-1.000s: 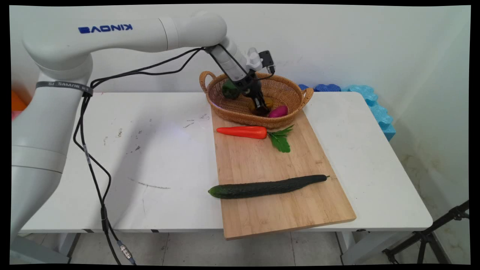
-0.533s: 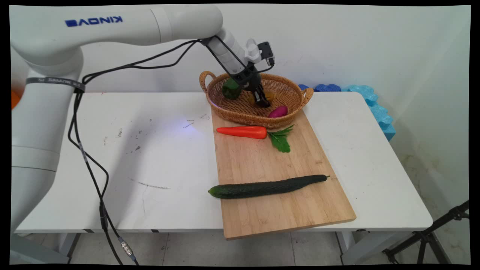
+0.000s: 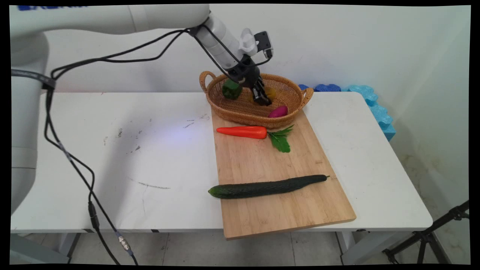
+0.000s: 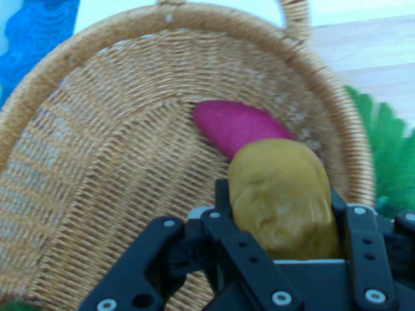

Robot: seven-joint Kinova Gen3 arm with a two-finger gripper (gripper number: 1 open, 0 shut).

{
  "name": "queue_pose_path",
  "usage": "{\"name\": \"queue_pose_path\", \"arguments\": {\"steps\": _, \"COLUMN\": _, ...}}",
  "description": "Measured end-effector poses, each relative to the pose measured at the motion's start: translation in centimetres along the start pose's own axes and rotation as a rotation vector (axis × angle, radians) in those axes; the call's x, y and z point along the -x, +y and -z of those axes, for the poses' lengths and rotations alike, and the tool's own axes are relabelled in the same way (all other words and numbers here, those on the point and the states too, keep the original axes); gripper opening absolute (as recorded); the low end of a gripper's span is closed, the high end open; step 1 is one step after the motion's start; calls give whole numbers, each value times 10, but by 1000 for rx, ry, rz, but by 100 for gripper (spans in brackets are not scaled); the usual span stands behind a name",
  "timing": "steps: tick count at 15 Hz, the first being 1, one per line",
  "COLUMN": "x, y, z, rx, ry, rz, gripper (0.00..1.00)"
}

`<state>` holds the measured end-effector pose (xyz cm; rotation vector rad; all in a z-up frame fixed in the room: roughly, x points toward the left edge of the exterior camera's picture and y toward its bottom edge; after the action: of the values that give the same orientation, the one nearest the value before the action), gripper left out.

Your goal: Place the picked object on the cutting board

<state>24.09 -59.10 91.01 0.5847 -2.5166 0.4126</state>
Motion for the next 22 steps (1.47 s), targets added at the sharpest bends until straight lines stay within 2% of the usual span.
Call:
{"name": "queue_pose_path", "arguments": {"steps": 5, "x": 2, "y": 44, "z": 24, "rx": 50, "ry": 19, "rz": -6, "gripper": 0}}
{"name": "queue_pose_path", "arguments": {"steps": 9, "x": 6, "y": 76, "z": 26, "rx": 88, "ry": 39, "rz": -7, "gripper": 0}}
{"name": "queue_pose_path", "arguments": {"steps": 15, "x": 16, "y": 106, "z": 3, "rx": 115, "ry": 62, "rz": 8, "gripper": 0}}
{"name": "queue_pose_path", "arguments": {"steps": 22, "x": 31, "y": 122, "z": -39, "rx": 131, "ry": 69, "rz": 41, "gripper": 0}}
